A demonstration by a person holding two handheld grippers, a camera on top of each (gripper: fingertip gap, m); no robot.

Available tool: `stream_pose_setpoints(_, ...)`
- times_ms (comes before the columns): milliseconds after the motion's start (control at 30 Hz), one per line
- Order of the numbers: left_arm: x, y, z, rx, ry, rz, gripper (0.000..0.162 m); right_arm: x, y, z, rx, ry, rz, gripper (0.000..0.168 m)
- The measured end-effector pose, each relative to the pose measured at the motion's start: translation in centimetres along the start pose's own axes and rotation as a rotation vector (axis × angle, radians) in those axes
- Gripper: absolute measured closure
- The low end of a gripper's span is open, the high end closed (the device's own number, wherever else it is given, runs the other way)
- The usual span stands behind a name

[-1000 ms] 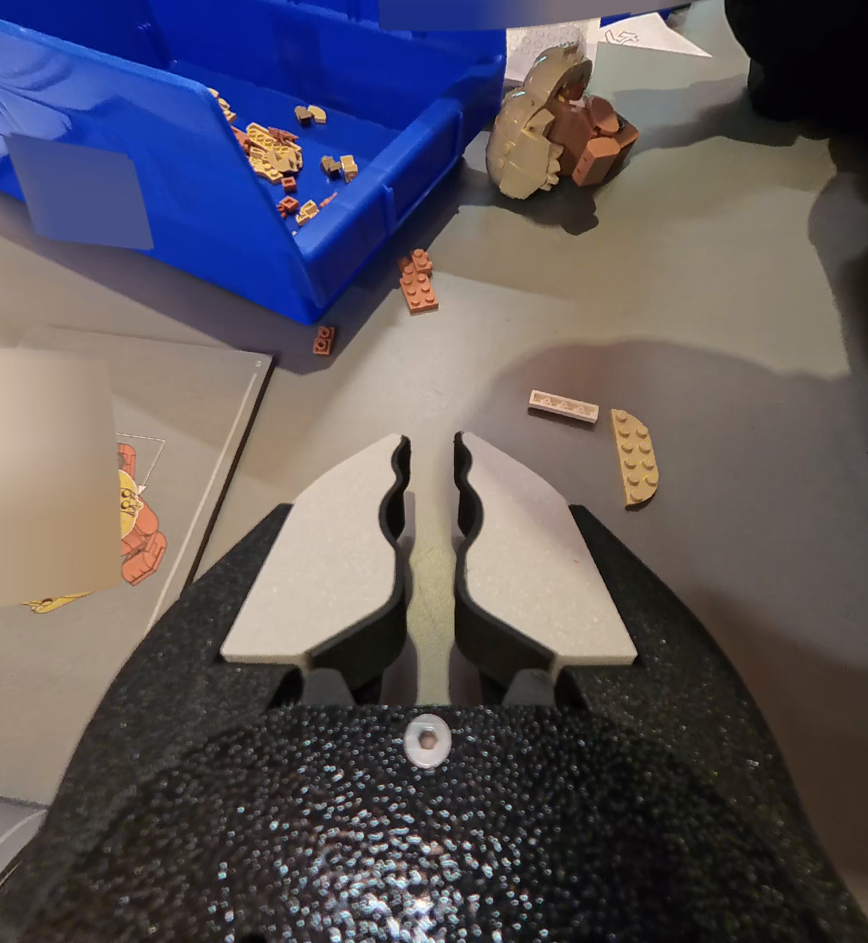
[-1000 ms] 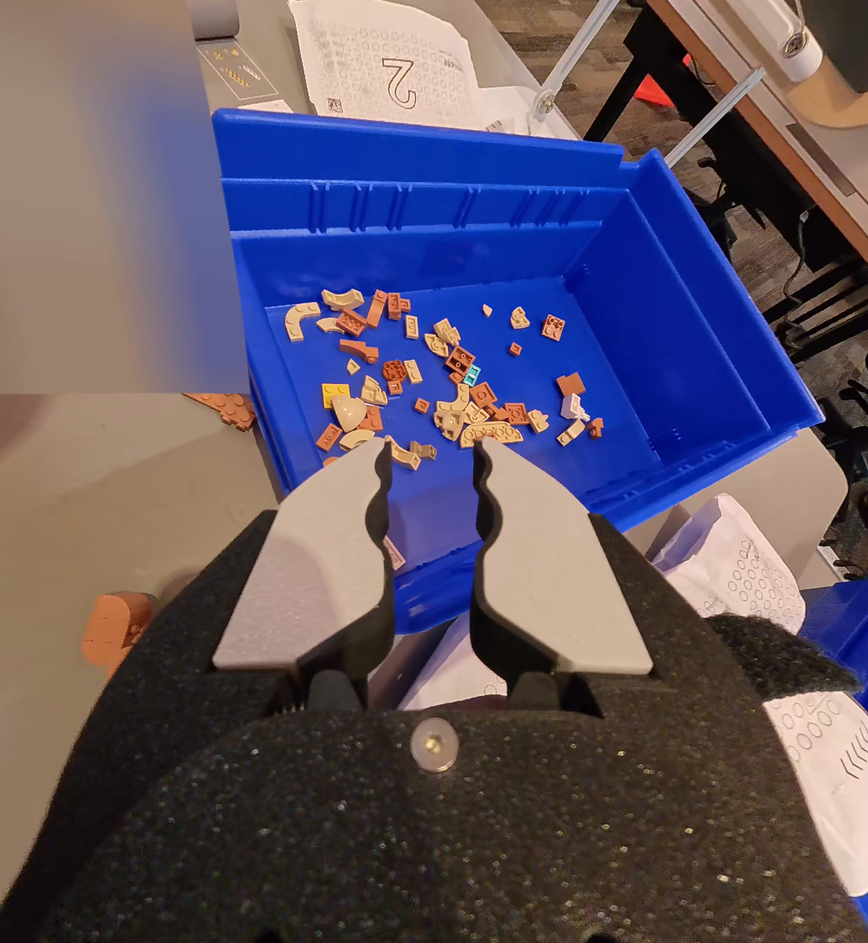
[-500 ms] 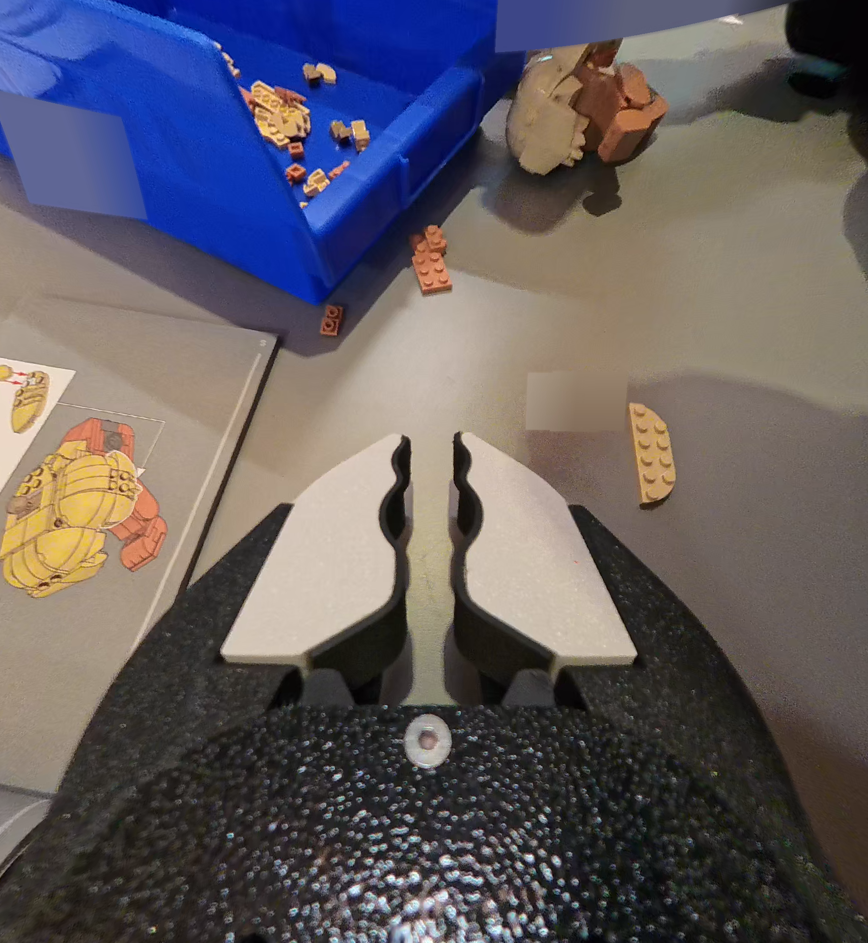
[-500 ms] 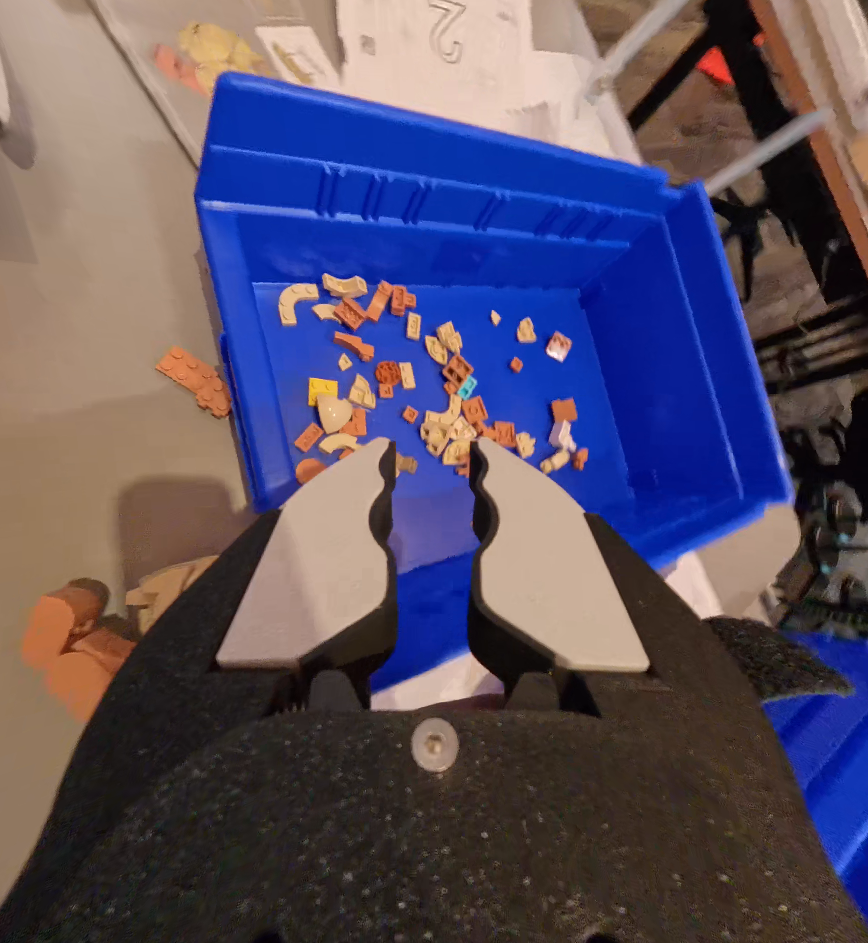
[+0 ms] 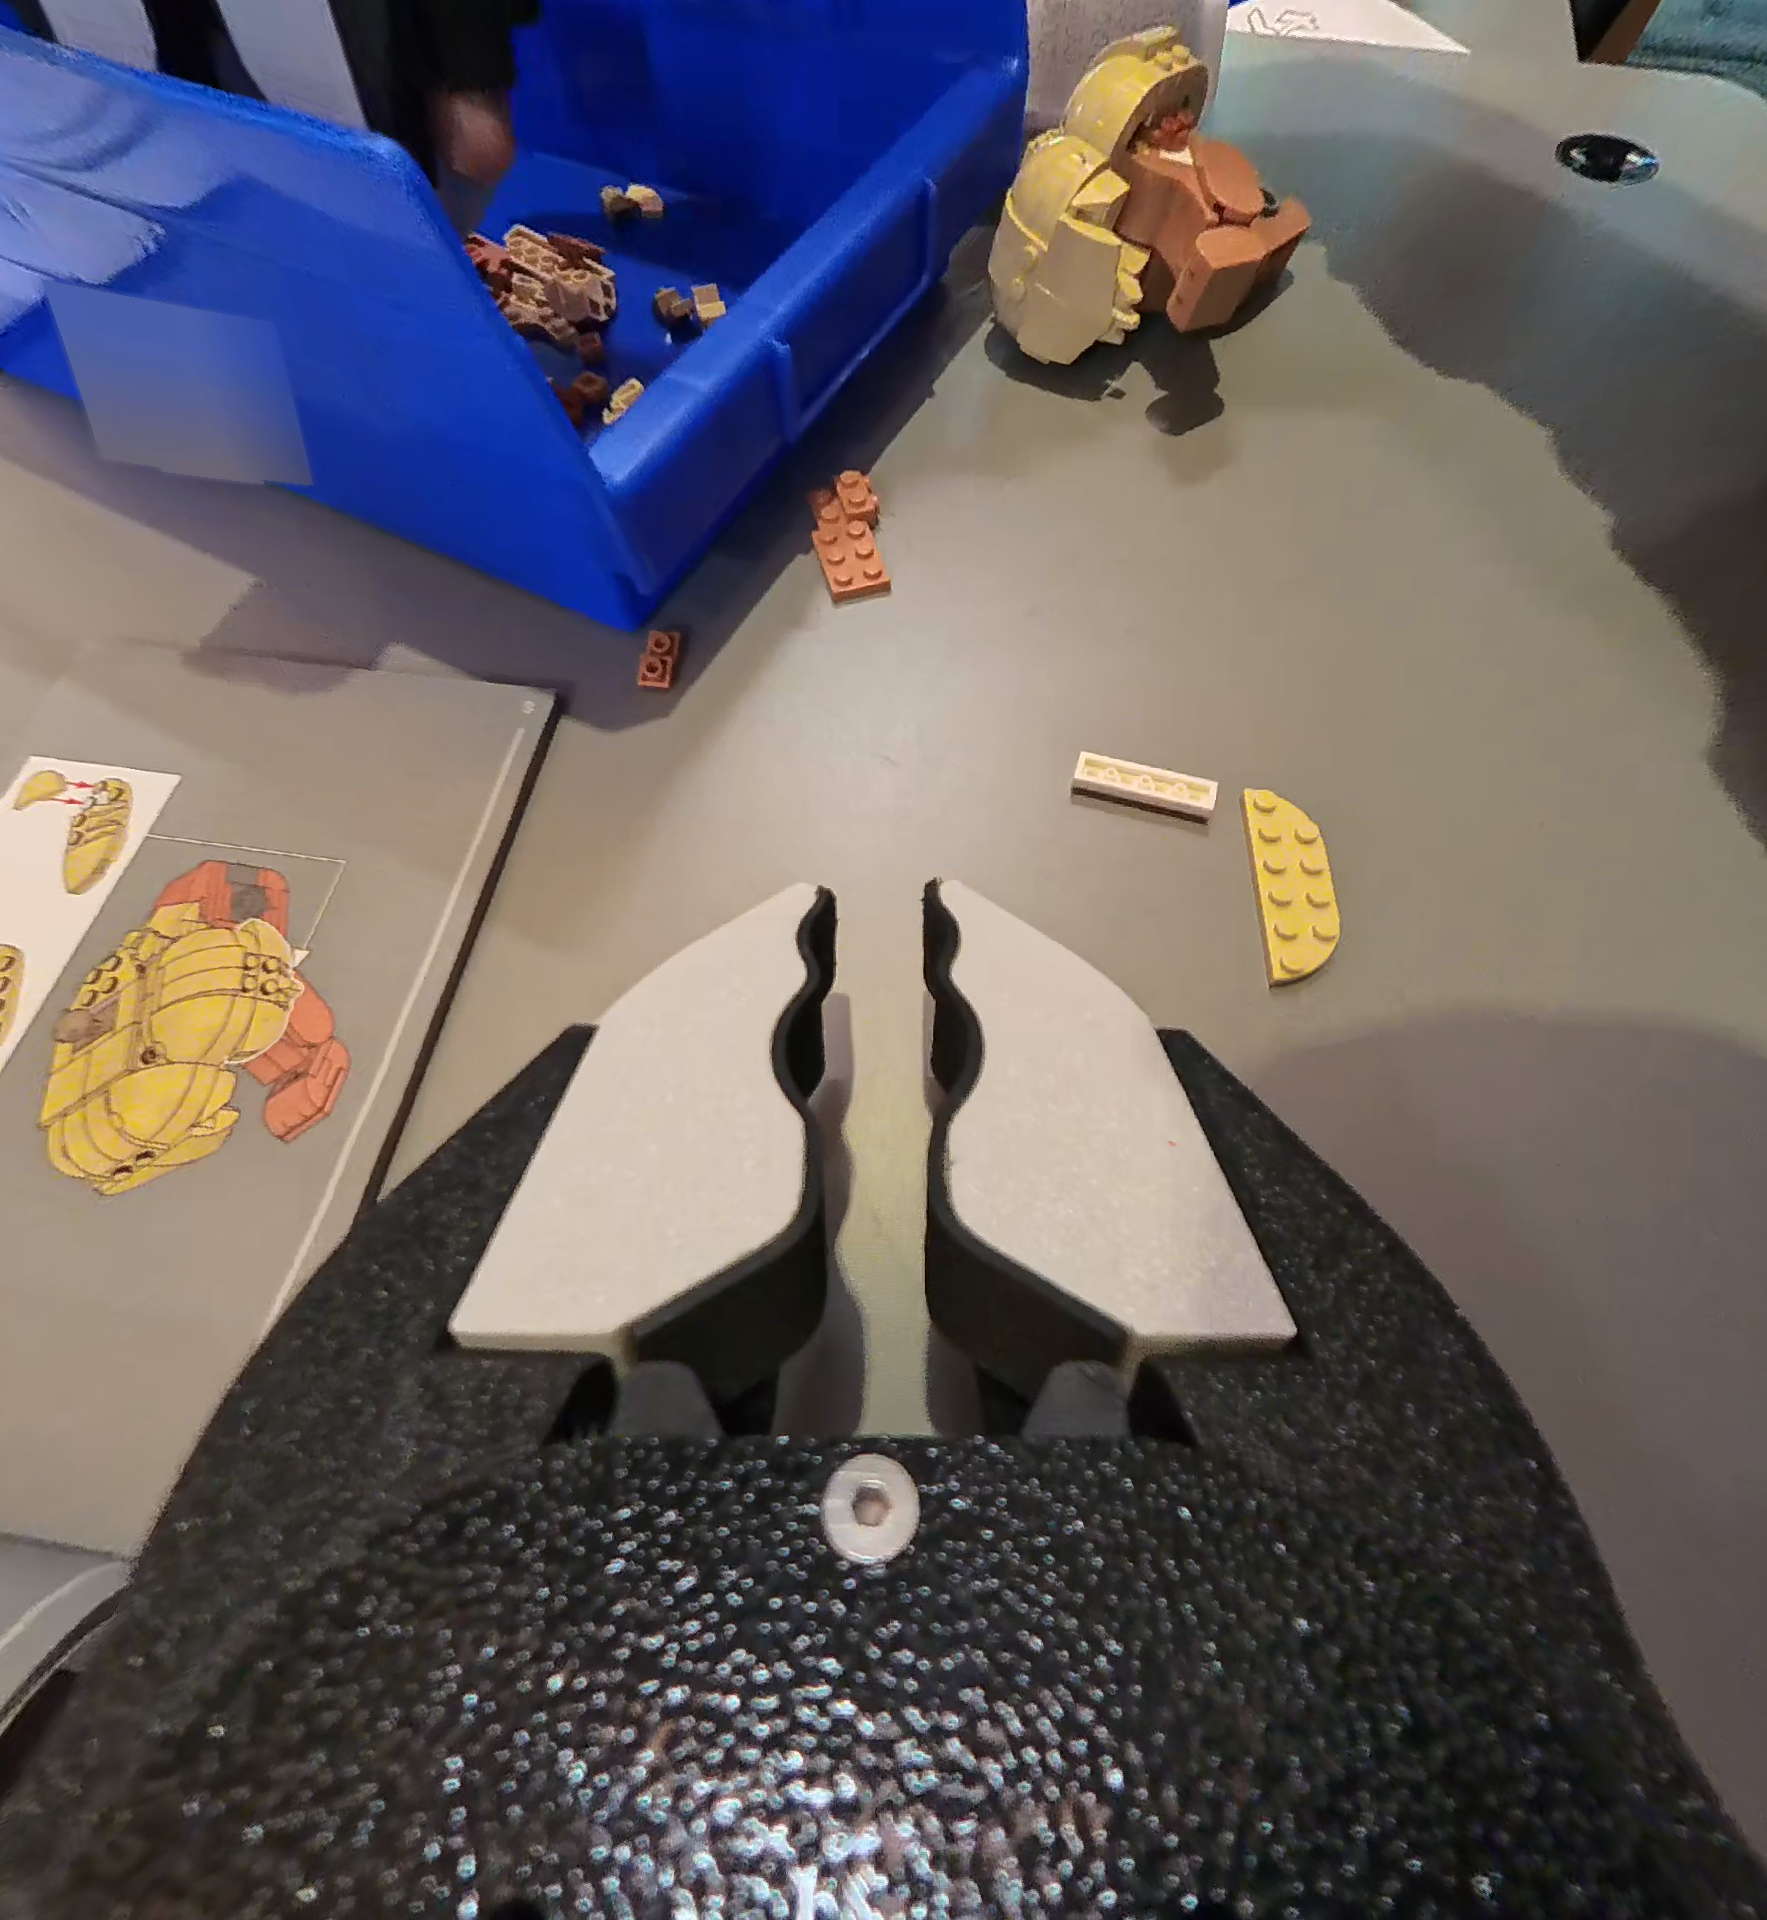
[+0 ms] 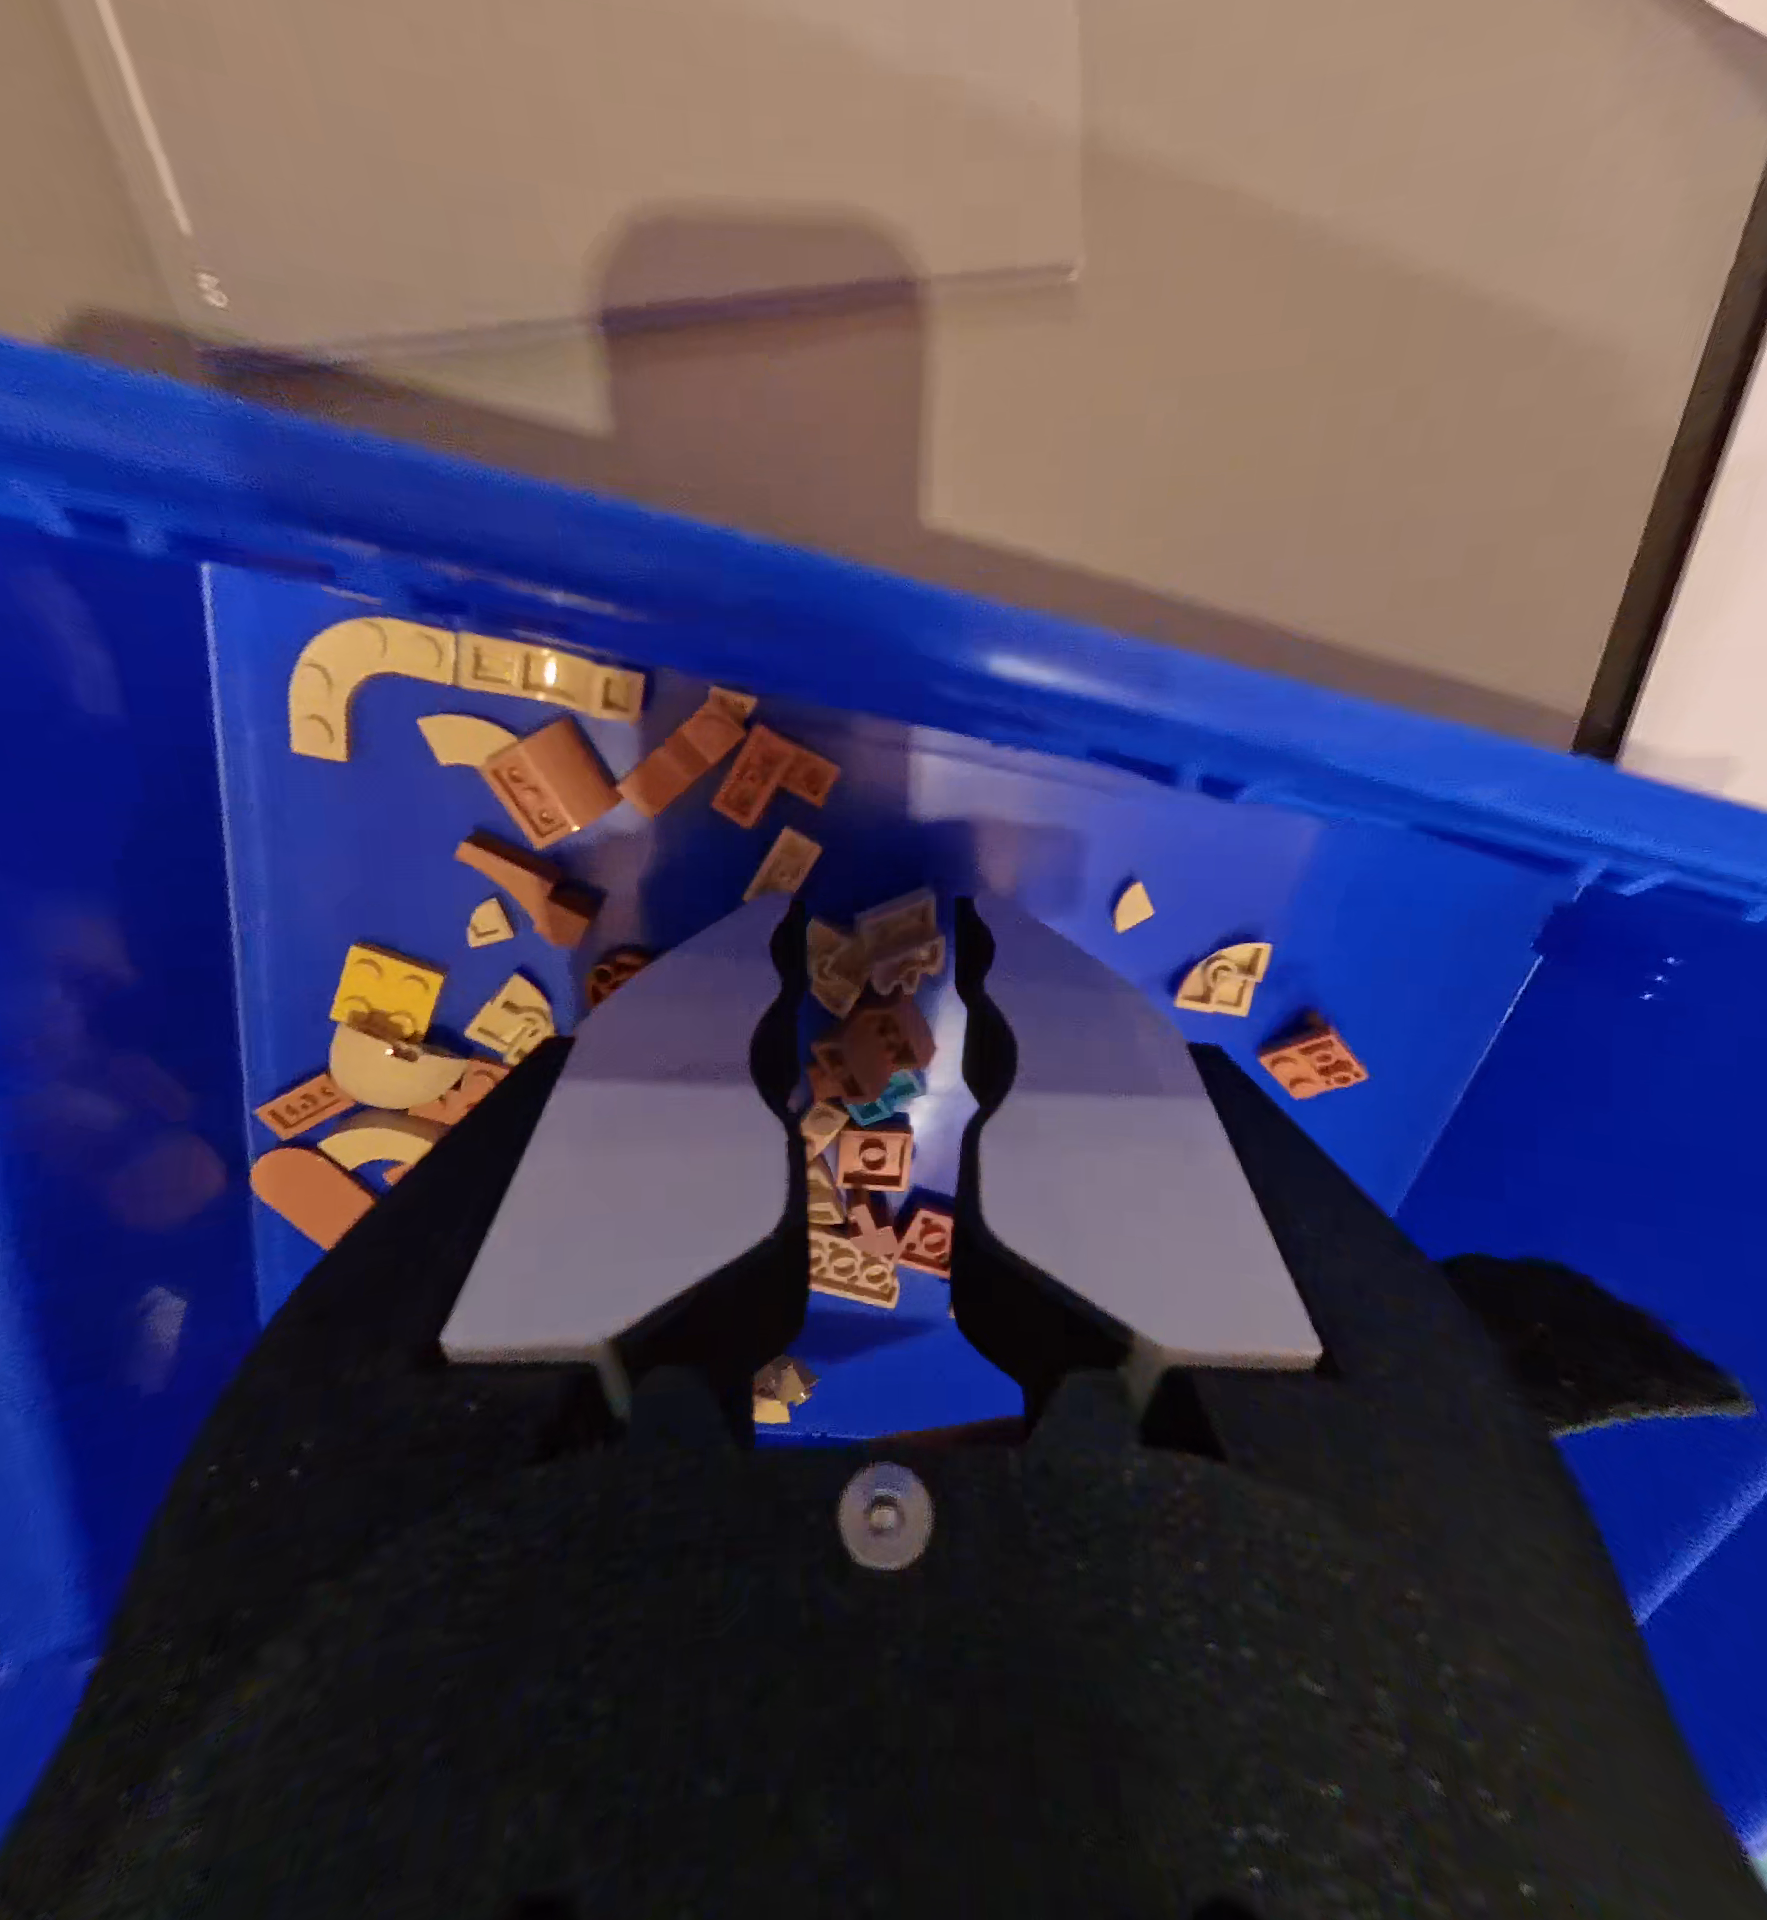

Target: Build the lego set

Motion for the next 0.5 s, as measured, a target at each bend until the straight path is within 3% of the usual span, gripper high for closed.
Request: stream_pose_setpoints(500,-0.18,0.29,-0.08,0.016,0.025,0.003,0.147,0.7,-0.84,0.51,-0.021,-0.103,-0.089,0.152)
Point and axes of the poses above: each gripper's, where its closed fingertips meet, y back along the fingers, z out of its underside, x = y × z across the jaws, the point moved 3 cm from there along y, back along the fingers, and after that the axes turned 5 degrees about x, right-handed, at the moved point
